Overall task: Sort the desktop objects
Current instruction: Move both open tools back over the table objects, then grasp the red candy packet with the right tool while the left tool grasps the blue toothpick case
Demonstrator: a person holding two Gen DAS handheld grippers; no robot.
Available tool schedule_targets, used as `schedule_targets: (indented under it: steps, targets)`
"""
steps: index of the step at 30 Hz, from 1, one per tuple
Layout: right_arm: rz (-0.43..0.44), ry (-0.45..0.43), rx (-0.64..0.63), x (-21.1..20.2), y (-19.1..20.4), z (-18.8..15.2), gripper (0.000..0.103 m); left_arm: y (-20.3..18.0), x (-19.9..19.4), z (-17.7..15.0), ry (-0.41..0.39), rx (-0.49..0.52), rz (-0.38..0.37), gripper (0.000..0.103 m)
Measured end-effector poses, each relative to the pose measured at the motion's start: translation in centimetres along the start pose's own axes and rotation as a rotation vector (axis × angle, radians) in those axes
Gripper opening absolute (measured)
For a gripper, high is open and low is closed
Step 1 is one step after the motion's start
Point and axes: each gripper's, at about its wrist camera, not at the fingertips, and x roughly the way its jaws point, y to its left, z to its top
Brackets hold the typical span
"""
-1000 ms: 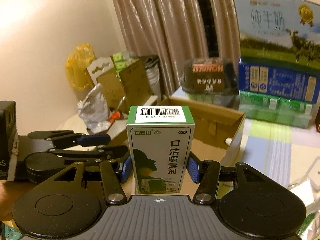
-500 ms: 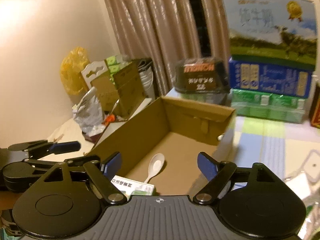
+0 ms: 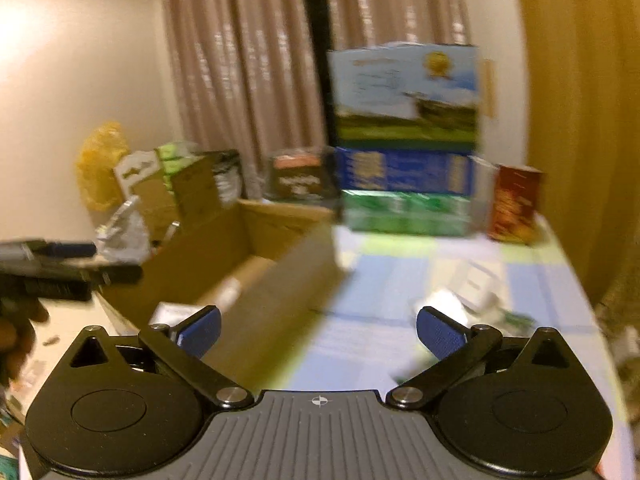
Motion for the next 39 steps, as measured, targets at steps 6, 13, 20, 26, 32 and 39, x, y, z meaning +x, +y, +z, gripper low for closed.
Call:
schedule_targets:
  steps: [6, 13, 20, 26, 32, 39]
  targets:
    - [-0.147, 0.041, 0.063, -6.0, -5.8, -4.3, 0.101, -6.5, -1.9, -0.3, -0.018, 0.019, -0.094, 0.102]
    - [-0.263, 0.069, 0.137, -10.3, -11.3, -7.3, 0.101, -13.9, -2.2, -1.0, 0.015, 0.039, -0.237, 0.102]
    - [-0.313, 0.088, 0.174, -11.6, -14.9, -8.6, 0.101, -19.4, -0.5, -2.3, 0.09, 0.058, -0.338, 0.102]
    - [-0.295, 0.148, 0.166, -10.2, -17.4, -8.9, 0.101, -22.5, 0.6, -3.4, 0.115, 0.133, -0.37, 0.102]
    - [-0.278, 0.225, 0.154, -7.7, -20.0, -9.3, 0.101, -24.5, 2.3, -4.2, 0.147, 0.197, -0.406, 0.101]
    - [-0.234, 0.319, 0.124, -4.4, -21.9, -9.2, 0.097, -26.7, 4.8, -4.7, 0.192, 0.255, -0.448, 0.099]
